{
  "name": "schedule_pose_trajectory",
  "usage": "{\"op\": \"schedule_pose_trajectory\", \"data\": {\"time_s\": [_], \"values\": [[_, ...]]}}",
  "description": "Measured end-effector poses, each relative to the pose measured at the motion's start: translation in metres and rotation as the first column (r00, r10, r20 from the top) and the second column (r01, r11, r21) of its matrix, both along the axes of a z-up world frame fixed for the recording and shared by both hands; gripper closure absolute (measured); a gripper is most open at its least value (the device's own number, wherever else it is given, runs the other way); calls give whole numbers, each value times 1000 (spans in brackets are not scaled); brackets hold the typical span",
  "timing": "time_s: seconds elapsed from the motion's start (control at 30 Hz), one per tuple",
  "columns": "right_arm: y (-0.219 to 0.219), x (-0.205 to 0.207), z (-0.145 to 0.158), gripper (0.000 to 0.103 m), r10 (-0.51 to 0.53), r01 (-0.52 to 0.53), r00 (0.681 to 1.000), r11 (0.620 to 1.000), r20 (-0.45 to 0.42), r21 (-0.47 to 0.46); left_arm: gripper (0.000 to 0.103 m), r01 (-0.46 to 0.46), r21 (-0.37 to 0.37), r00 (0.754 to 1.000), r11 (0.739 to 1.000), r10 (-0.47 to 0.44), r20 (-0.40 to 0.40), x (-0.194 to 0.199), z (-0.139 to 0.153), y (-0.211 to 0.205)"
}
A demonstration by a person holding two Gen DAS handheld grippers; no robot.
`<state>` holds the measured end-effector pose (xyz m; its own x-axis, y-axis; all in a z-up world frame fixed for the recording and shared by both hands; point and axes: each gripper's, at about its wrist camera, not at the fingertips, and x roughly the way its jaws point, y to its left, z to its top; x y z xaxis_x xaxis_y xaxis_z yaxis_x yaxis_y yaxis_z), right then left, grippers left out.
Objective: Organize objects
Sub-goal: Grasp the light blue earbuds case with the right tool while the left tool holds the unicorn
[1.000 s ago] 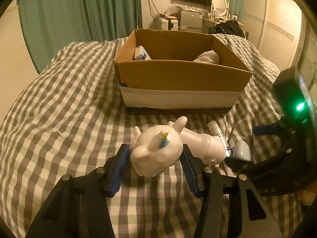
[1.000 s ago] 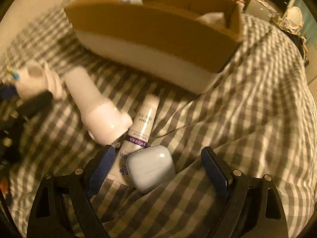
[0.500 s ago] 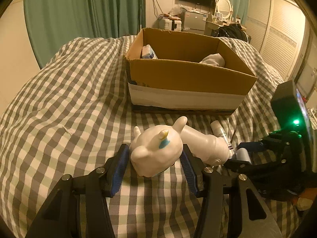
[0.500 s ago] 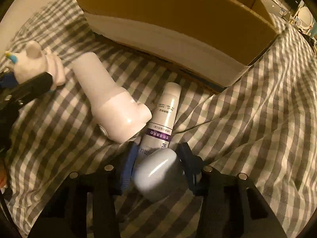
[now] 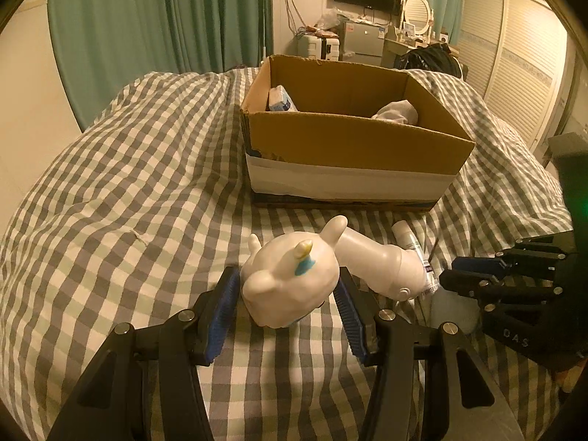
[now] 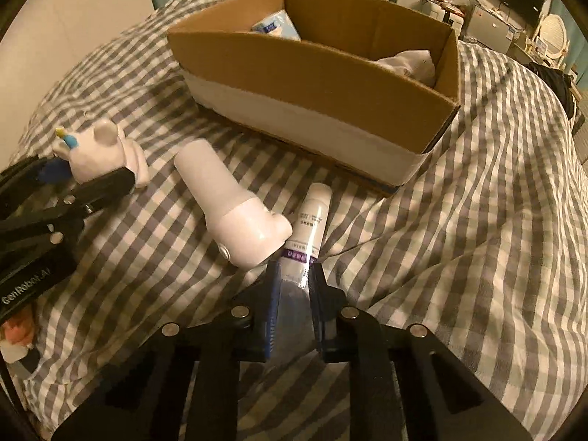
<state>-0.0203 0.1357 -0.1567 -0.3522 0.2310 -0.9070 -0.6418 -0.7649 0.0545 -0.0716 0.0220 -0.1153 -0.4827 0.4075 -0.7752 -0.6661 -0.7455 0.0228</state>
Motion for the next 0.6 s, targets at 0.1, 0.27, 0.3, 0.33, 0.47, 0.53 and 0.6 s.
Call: {"op": "schedule_pose_trajectory", "data": {"time_s": [0.1,0.27,0.3,0.33,0.47,0.53,0.6], "values": [[-1,-3,-11,54,7,-7,999,1000,32,-2,49,-1,1,1000,1000,1,4,0,0,-1],[-5,-11,-23,48,27,-26,996,1000,82,-15,49,3,-6,1000,1000,-3,12,-1,-4,0],[-6,-13,-26,47,35,-33,995,999,94,-20,49,5,-7,1000,1000,-5,13,-1,-5,0],[-7,-15,-29,47,43,-40,994,999,102,-26,49,6,-7,1000,1000,-6,14,-1,-7,0],[-11,-24,-42,46,78,-70,987,995,142,-65,49,7,-8,1000,1000,-7,19,-1,-9,0],[-13,-28,-47,45,87,-77,983,995,159,-69,49,7,-5,1000,1000,-7,21,-1,-9,0],[-14,-29,-49,44,90,-78,981,994,170,-76,49,3,1,1000,1000,-3,26,-2,-9,-1]]}}
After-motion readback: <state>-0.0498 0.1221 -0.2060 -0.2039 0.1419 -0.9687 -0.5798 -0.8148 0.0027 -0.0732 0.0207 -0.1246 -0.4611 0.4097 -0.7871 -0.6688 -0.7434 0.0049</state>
